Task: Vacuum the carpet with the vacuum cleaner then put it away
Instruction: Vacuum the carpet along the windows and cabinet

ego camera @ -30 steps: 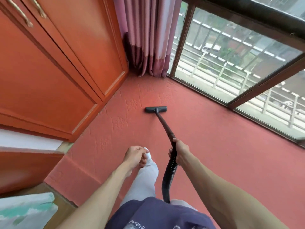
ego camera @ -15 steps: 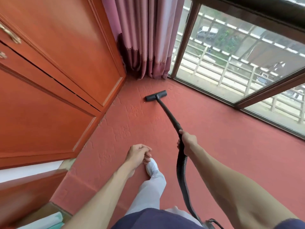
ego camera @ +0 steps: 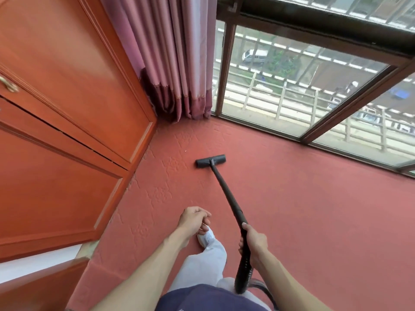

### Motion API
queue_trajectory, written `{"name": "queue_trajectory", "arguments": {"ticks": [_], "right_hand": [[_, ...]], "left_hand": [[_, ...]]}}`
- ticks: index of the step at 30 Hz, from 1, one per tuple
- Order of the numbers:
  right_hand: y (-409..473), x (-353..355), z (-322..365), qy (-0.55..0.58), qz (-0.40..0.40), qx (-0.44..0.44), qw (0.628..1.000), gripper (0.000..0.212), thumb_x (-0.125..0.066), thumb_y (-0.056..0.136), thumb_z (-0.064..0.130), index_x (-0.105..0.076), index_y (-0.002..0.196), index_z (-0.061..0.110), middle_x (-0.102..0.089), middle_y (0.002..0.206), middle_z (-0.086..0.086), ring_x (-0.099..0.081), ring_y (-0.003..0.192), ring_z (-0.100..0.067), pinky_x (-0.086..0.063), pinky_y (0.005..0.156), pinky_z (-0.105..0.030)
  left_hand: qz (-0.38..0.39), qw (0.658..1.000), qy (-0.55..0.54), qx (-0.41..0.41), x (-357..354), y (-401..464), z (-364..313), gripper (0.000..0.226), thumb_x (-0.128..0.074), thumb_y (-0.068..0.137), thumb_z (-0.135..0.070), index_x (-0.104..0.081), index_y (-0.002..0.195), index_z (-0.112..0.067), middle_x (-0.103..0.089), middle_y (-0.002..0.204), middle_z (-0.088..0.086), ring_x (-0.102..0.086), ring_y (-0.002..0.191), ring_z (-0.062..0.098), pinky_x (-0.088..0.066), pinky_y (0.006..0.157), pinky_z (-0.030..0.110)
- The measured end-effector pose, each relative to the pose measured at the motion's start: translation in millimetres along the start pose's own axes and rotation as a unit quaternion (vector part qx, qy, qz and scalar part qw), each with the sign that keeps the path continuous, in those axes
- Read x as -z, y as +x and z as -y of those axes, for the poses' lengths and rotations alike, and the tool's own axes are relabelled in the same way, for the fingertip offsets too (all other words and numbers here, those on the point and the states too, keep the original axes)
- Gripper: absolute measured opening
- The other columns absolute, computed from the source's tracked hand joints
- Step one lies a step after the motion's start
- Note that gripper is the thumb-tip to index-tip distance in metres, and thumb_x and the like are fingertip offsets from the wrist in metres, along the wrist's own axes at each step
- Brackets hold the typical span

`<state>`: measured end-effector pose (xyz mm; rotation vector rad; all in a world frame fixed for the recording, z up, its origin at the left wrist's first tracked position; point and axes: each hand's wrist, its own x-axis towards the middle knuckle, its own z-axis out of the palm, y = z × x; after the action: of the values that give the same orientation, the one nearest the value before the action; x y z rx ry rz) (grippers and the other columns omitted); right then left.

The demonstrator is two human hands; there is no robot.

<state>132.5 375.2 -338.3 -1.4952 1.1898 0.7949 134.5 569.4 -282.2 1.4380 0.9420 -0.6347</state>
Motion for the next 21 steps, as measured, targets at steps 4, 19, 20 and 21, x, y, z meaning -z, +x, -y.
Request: {"name": "queue_trajectory", "arguments": {"ticks": [4,19,20,21], "right_hand": [[-19,24,-25,0.061,0.006,-0.005,0.998,0.025,-0.066,0.086,0.025,-0.061,0.078,0.003,-0.049,0.048,-0.009,-0.043,0.038,-0.02,-0.038,0.043,-0.027],[-77,31,-104,0.223,0.157,-0.067,0.96,0.02,-0.057,0.093,0.024,-0.05,0.085,0.008,-0.044,0.047,-0.005,-0.045,0.036,-0.018,-0.043,0.039,-0.023],[-76,28,-101,0.218,0.159,-0.063,0.961,0.019,-0.057,0.093,0.024,-0.051,0.086,0.008,-0.045,0.046,-0.005,-0.045,0.036,-0.017,-0.043,0.039,-0.023],[-74,25,-96,0.213,0.158,-0.058,0.962,0.017,-0.057,0.093,0.024,-0.051,0.088,0.008,-0.045,0.046,-0.005,-0.045,0.036,-0.018,-0.043,0.04,-0.023]], "left_hand": [[0.032,0.999,0.04,-0.012,-29,-23,12,0.024,-0.041,0.086,0.0,-0.064,0.086,-0.003,-0.06,0.069,0.011,-0.05,0.048,0.017,-0.044,0.049,0.025],[0.063,0.994,0.082,-0.044,-42,-95,75,0.024,-0.041,0.088,0.0,-0.064,0.084,-0.002,-0.059,0.065,0.01,-0.052,0.05,0.021,-0.045,0.055,0.03],[0.061,0.994,0.075,-0.047,-39,-94,74,0.024,-0.041,0.088,0.0,-0.064,0.084,-0.001,-0.059,0.064,0.01,-0.052,0.05,0.021,-0.044,0.054,0.03],[0.059,0.995,0.07,-0.05,-37,-92,71,0.024,-0.04,0.087,0.001,-0.064,0.084,-0.001,-0.059,0.064,0.01,-0.051,0.05,0.021,-0.044,0.053,0.029]]}}
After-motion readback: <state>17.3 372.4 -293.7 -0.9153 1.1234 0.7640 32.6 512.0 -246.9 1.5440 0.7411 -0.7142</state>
